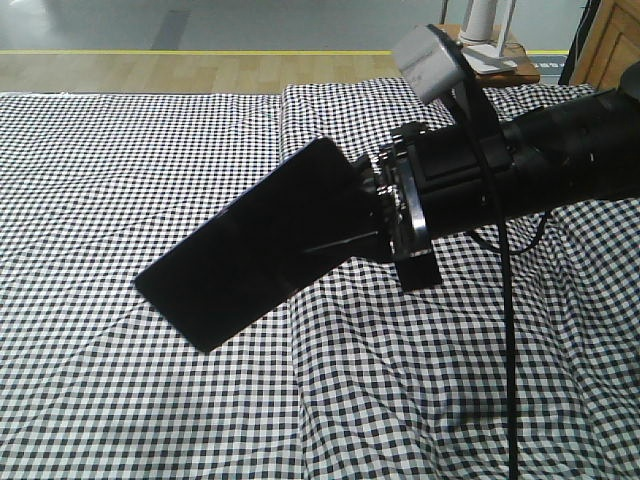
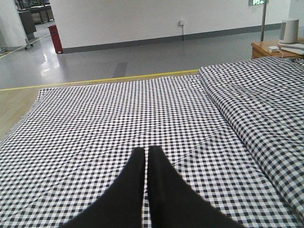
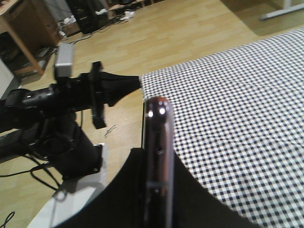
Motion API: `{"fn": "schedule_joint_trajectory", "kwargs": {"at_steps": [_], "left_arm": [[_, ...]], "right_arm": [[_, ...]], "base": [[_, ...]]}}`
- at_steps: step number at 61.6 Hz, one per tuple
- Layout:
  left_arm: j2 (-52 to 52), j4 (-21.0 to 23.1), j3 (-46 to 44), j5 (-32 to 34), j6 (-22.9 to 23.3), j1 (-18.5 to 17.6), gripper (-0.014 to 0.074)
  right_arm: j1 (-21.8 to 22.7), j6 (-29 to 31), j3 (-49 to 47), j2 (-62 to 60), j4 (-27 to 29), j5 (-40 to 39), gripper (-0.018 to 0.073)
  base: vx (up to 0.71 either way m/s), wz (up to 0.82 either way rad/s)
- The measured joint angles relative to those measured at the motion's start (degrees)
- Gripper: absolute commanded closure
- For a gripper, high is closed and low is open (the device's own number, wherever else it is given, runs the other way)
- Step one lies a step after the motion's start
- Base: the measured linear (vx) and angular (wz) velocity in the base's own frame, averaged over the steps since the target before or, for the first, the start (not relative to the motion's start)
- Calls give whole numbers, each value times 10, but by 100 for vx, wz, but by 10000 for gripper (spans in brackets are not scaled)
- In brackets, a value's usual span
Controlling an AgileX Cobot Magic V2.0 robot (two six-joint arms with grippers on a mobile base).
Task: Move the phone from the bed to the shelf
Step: 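Lift the black phone up off the bed with the right gripper, then hold the phone in the right gripper while the base turns away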
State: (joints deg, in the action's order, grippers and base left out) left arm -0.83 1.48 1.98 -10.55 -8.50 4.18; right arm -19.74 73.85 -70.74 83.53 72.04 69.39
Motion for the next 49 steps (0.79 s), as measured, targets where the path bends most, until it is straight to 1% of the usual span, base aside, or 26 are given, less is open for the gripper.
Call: {"fn": "schedule_joint_trajectory", "kwargs": {"at_steps": [4,10,25,37,49], "left_arm": [[0,0,0,0,0,0,595],[0,0,0,0,0,0,595],[0,0,0,0,0,0,595],[0,0,0,0,0,0,595],[0,0,0,0,0,0,595]], "right_arm": [[-11,0,0,-9,0,1,562],[-15,0,0,-24,1,1,562],[-15,-1,0,-45,1,2,561],[-15,-14,0,-47,1,4,561],[-15,-15,0,-47,1,5,561]], "base": [[0,0],[0,0],[0,0],[0,0],[0,0]]}}
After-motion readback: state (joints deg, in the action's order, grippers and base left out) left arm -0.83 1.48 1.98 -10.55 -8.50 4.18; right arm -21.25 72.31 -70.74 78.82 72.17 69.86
